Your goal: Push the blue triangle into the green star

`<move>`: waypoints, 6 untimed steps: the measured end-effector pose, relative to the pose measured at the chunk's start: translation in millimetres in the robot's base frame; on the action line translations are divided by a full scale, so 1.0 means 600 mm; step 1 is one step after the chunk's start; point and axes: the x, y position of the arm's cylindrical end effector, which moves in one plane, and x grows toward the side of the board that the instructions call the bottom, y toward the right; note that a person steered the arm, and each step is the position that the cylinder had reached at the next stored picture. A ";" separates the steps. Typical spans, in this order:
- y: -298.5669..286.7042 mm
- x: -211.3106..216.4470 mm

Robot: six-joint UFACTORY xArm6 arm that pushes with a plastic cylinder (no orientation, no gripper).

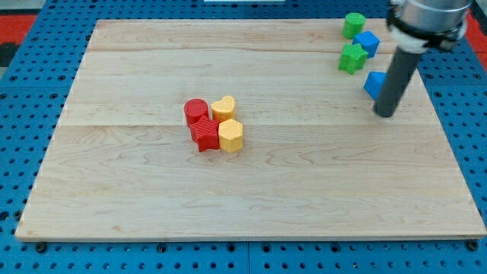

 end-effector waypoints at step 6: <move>0.016 -0.085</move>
